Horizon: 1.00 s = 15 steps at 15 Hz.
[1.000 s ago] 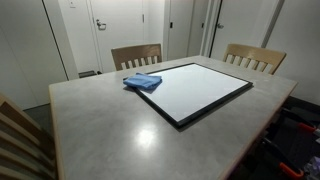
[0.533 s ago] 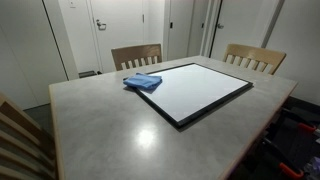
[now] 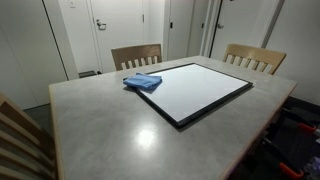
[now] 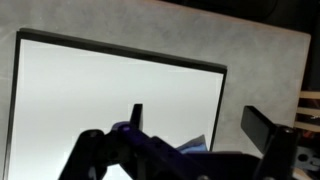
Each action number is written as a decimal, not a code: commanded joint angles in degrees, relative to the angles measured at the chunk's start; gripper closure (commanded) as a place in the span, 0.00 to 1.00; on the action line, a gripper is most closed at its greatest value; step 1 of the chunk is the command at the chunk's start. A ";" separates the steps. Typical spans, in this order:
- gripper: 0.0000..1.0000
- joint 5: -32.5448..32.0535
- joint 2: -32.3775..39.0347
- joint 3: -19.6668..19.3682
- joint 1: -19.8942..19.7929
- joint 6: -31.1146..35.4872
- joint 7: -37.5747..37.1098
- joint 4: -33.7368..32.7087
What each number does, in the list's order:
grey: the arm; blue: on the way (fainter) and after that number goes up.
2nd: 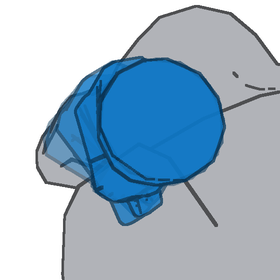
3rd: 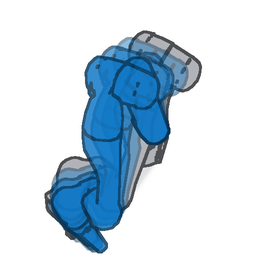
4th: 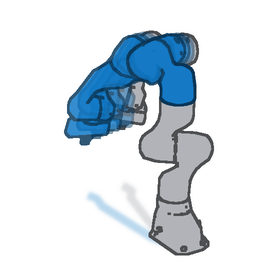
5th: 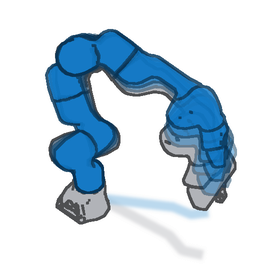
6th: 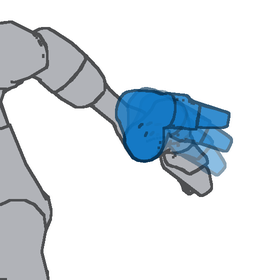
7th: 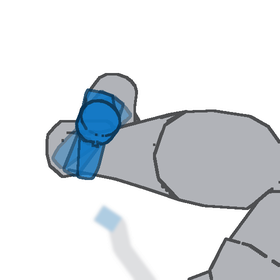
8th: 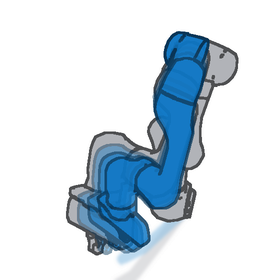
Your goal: Use the blue towel to wipe the whiteboard
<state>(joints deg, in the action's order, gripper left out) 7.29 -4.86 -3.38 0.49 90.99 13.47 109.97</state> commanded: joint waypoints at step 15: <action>0.00 -5.50 5.12 6.85 3.77 28.80 -1.71 5.51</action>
<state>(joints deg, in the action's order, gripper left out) 1.79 0.24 3.22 4.49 119.93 11.79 115.58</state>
